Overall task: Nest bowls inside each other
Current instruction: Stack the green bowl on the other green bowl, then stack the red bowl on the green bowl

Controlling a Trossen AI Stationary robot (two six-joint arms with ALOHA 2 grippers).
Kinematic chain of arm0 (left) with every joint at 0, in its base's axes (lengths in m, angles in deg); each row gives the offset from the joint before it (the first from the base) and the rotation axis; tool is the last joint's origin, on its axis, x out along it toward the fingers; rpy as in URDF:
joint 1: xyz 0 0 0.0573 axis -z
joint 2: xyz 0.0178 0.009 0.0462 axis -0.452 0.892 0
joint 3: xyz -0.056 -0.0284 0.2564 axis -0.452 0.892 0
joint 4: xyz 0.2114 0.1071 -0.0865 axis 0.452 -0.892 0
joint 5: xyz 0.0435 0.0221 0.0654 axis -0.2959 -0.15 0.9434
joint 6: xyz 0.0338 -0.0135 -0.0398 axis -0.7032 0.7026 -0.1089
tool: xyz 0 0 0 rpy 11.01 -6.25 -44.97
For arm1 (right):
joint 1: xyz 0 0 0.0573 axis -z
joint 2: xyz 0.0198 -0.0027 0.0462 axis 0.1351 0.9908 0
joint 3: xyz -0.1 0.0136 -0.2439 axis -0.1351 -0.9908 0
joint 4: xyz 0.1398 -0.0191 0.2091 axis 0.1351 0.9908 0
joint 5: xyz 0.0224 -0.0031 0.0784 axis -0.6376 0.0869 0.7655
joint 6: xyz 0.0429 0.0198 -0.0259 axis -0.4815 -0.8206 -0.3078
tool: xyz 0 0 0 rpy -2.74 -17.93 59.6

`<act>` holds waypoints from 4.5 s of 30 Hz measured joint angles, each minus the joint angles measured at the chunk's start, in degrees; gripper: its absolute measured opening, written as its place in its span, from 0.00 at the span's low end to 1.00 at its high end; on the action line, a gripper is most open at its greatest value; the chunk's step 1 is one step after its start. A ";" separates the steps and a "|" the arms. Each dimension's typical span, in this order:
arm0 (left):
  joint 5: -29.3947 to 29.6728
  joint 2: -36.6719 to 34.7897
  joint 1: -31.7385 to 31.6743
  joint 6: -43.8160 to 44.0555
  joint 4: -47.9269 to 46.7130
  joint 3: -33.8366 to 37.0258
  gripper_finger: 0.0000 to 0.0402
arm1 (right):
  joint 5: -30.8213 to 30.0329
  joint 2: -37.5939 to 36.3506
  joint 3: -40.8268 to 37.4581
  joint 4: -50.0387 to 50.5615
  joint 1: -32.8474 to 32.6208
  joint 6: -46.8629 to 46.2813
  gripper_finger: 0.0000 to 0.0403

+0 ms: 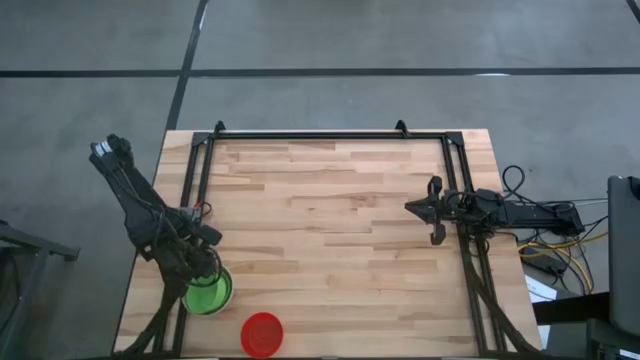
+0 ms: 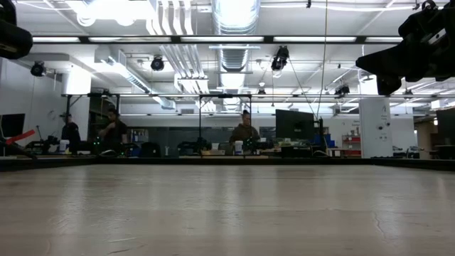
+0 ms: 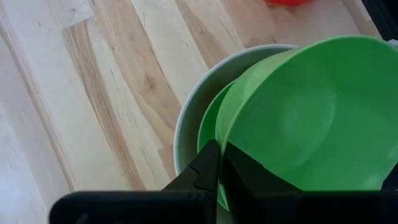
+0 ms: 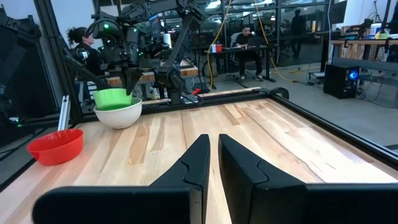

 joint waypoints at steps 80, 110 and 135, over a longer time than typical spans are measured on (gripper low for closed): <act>0.15 -0.86 -1.97 13.84 11.45 -0.22 0.37 | 0.00 0.00 0.00 0.00 0.02 0.02 0.08; -0.46 9.79 -7.94 43.24 22.65 -1.76 0.37 | 0.00 0.00 0.00 0.00 0.00 0.01 0.08; -0.44 17.28 -8.88 61.89 28.43 -3.98 0.37 | 0.02 0.00 0.00 0.00 0.00 0.03 0.08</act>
